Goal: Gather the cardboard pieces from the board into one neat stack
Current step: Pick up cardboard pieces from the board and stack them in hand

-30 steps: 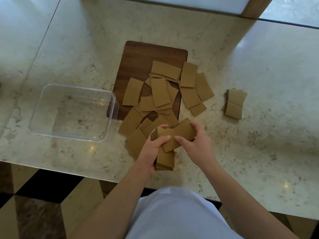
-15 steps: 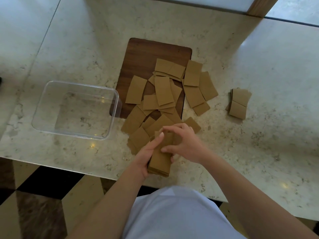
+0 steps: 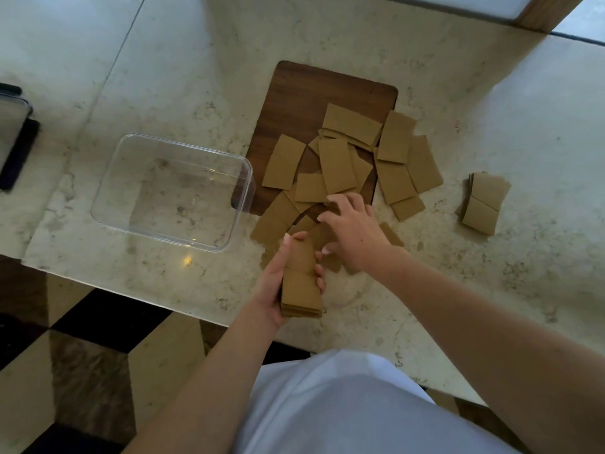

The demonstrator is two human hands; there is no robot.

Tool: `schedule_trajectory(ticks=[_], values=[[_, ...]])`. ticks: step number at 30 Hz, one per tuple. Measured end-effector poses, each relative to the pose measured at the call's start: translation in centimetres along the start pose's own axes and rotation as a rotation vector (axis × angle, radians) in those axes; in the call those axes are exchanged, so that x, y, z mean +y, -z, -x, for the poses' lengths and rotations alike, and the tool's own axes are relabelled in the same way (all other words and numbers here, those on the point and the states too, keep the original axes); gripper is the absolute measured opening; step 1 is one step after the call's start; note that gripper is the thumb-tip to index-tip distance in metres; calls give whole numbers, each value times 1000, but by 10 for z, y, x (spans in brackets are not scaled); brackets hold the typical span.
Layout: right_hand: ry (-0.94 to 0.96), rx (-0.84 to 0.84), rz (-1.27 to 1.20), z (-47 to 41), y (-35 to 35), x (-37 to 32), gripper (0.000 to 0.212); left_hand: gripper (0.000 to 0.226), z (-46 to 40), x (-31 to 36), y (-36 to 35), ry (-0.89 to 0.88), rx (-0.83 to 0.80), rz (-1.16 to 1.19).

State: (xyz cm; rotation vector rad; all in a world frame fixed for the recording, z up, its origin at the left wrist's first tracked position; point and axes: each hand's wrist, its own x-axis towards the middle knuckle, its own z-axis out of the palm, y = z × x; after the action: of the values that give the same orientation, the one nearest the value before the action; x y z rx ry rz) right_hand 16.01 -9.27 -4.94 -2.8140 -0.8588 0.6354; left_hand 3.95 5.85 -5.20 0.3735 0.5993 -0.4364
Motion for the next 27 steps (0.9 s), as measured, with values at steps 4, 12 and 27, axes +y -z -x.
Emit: schedule_trajectory(ticks=[4, 12, 27], values=[[-54, 42, -89, 8, -5, 6, 62, 51, -3, 0, 5, -42, 40, 67], [-360, -106, -649, 36, 1, 23, 33, 38, -10, -1, -1, -60, 53, 51], [-676, 42, -1770, 103, 35, 42, 29, 36, -19, -19, -34, 69, 85, -43]])
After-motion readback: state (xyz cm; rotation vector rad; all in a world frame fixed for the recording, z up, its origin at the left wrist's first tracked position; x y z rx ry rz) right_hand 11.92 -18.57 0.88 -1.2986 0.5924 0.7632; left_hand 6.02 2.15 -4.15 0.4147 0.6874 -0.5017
